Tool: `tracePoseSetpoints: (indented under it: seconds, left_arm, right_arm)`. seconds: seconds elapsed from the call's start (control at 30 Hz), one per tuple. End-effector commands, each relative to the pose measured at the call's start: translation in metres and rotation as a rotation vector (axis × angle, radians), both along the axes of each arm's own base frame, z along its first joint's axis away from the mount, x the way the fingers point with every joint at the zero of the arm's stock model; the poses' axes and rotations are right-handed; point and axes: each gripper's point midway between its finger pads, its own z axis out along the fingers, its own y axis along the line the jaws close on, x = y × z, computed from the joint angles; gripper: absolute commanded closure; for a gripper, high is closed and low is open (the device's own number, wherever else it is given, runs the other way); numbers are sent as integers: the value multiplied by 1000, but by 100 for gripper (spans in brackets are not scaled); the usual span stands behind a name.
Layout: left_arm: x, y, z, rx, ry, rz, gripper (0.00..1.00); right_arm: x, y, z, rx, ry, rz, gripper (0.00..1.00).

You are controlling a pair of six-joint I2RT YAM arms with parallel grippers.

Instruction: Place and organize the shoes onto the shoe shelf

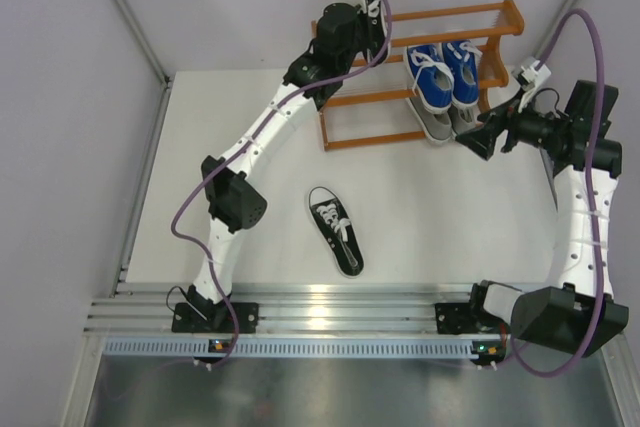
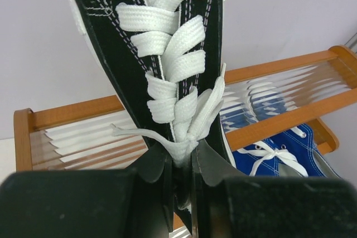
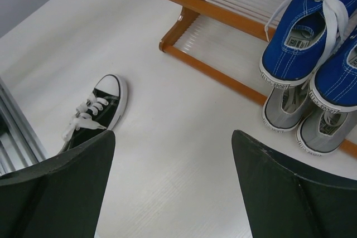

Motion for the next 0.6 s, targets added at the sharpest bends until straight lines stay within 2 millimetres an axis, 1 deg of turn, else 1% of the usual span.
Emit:
tracePoseSetpoints:
  seconds: [0.0,0.2,0.3,0.43,0.5,0.57]
  left_arm:
    - [-2,19,83,-144,-205,37,100]
    - [8,15,59,-126,-153,32,100]
    - [10,10,50,-124,-132,19,100]
    - [9,3,46,-141,-115,-15,100]
    - [8,5,49,-171,-108,-21,100]
    - [4,5,58,-190,-115,-38,100]
  right_arm:
    - [3,-2,19,10,-84,-5,15]
    - [6,-2,19,27,-75,-10,15]
    - [6,-2,19,28,-76,-14,15]
    - [6,-2,16,36,-69,-17,15]
    - [6,-2,15,38,-67,-20,15]
    - [6,-2,15,40,-66,-19,15]
